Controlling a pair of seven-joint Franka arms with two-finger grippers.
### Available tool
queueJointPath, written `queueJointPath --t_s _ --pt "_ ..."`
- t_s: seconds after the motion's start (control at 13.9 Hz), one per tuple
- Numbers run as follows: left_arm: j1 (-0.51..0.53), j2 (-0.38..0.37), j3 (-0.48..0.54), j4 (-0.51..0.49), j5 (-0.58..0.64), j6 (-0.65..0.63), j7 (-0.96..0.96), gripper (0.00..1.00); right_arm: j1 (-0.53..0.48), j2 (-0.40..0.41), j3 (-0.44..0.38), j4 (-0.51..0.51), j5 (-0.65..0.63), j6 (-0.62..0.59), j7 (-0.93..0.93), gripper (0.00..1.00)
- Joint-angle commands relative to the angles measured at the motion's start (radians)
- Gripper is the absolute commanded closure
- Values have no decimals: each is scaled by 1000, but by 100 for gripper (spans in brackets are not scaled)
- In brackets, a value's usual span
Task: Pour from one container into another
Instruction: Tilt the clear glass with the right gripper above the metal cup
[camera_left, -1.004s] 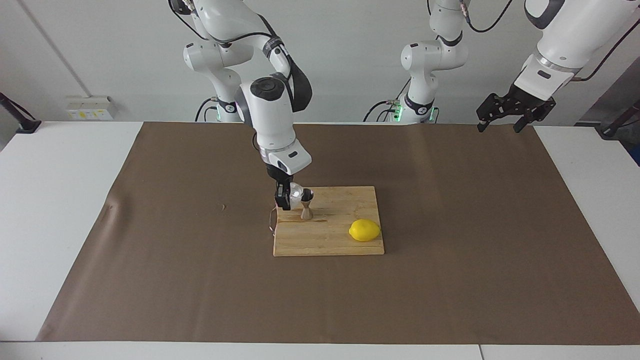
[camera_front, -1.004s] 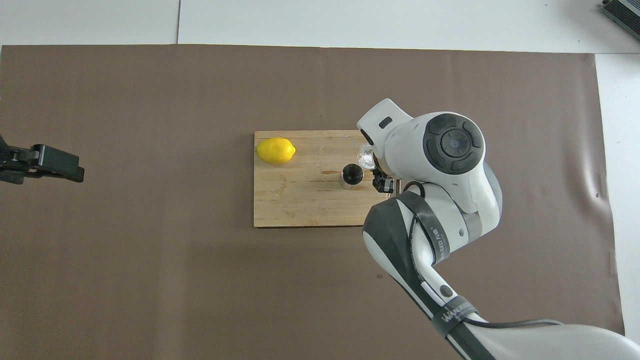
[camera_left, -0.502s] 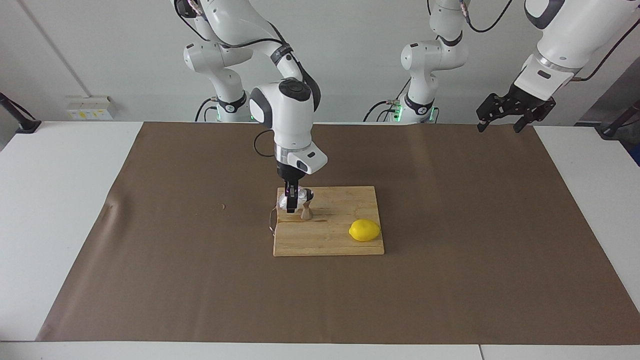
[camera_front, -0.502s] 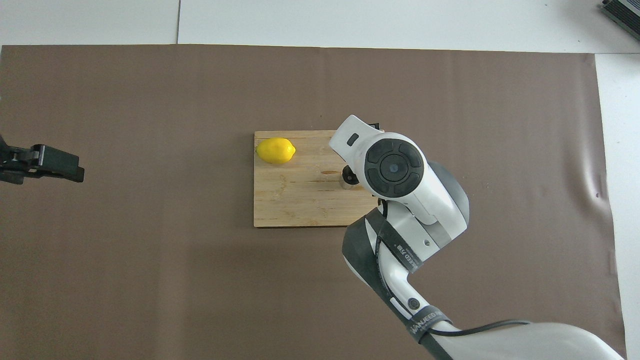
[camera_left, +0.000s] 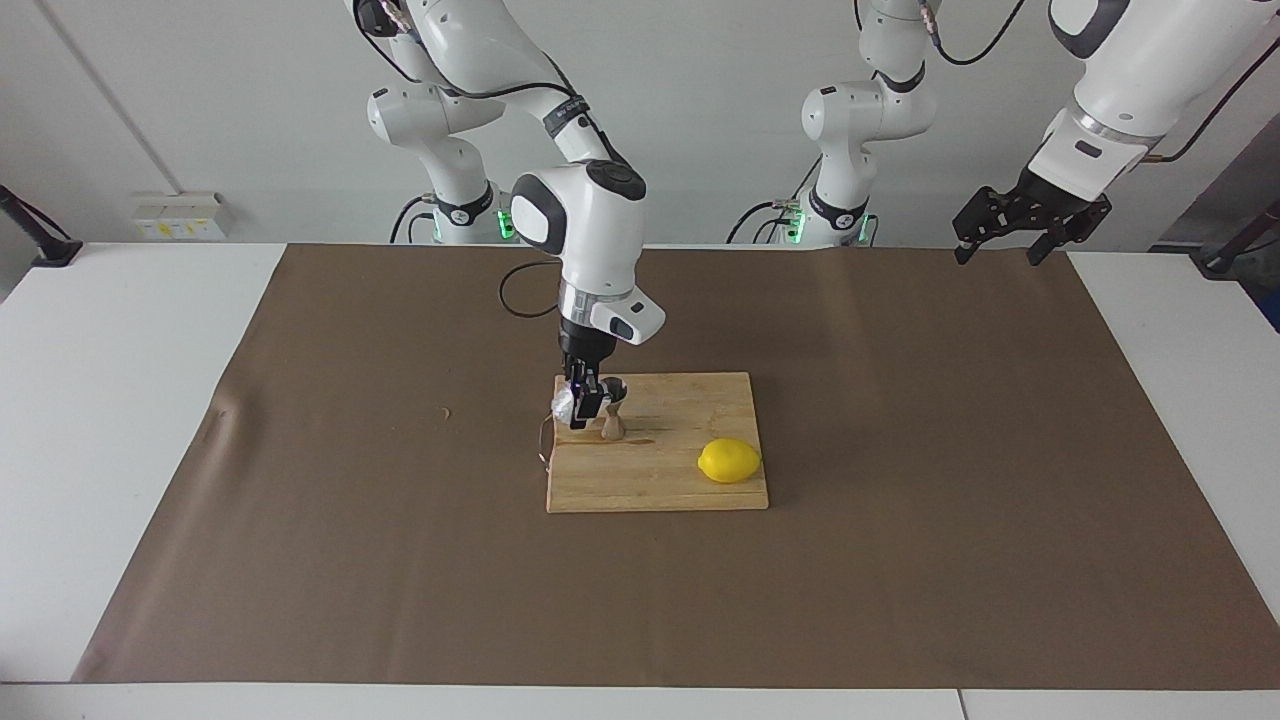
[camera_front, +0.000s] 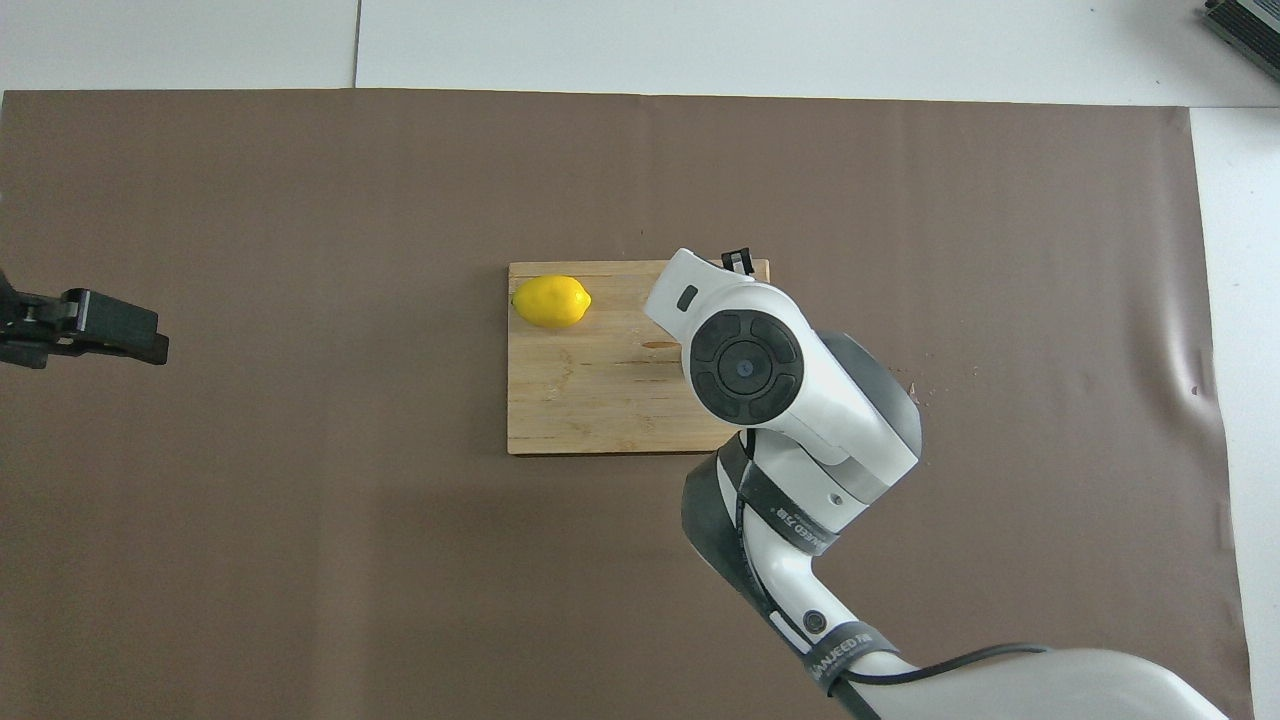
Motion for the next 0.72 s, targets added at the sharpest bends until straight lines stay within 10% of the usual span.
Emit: queueJointPath --t_s 0.0,0.65 --pt "-2 -21 6 -21 -9 -6 -8 0 -3 -10 7 -6 -37 -16 -44 63" --pt "-2 -21 6 -21 -9 -6 -8 0 39 -32 17 -24 -135 -52 -61 62"
